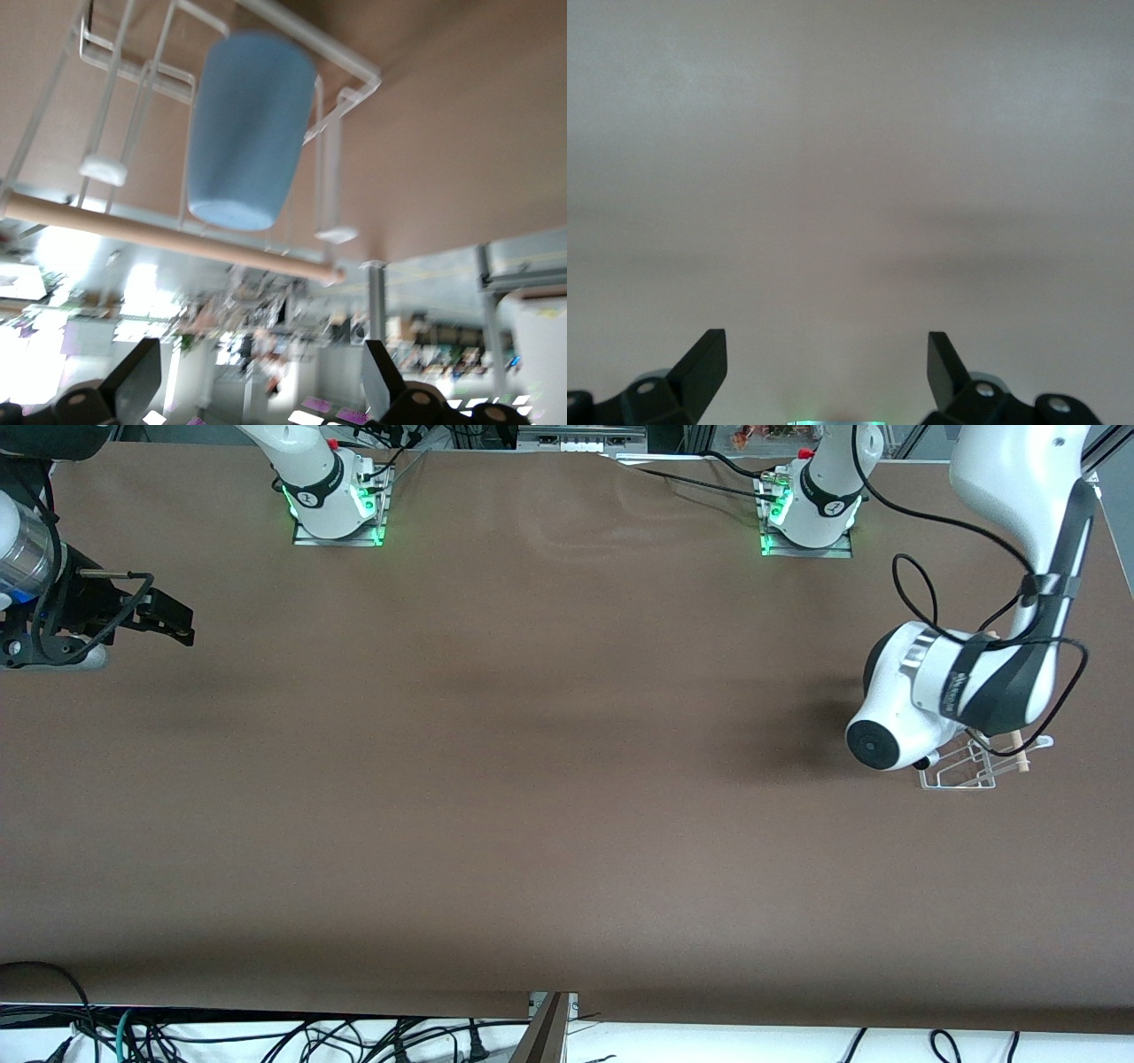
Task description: Transfer cup to left arm and place on rack
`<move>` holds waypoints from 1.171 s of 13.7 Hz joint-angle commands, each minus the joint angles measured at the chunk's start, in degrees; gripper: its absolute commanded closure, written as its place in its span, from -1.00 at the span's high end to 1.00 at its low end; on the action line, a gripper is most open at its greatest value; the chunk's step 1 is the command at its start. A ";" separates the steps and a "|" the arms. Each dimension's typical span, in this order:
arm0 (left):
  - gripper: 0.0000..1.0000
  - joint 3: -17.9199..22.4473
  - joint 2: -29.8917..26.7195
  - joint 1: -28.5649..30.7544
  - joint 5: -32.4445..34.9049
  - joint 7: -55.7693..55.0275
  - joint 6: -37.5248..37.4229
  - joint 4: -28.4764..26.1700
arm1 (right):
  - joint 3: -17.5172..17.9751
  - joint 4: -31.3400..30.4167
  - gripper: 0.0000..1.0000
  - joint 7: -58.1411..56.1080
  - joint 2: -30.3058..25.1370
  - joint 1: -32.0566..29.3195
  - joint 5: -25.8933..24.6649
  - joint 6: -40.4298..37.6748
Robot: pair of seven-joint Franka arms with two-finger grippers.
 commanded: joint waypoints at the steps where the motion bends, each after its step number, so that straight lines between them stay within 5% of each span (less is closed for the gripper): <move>1: 1.00 -0.14 -1.05 -0.22 -9.28 -5.25 0.28 5.80 | 0.75 -1.03 1.00 -1.42 -1.44 -0.97 -0.28 0.38; 5: 1.00 -0.67 -1.59 -0.22 -23.26 -17.27 0.19 13.71 | 0.49 0.37 1.00 -1.42 -0.12 -0.97 -0.19 0.03; 10: 1.00 -1.64 -4.91 -0.39 -32.50 -31.19 0.63 19.70 | 0.31 0.64 1.00 -1.33 0.14 -0.89 -0.10 0.38; 13: 1.00 -0.85 -12.81 -2.68 -34.17 -31.47 6.05 17.87 | 0.23 0.64 1.00 -1.33 0.14 -0.97 -0.10 0.38; 16: 1.00 2.13 -21.60 -1.36 -40.57 -31.38 15.81 10.41 | 0.23 0.73 1.00 -1.33 0.32 -0.89 -0.10 0.38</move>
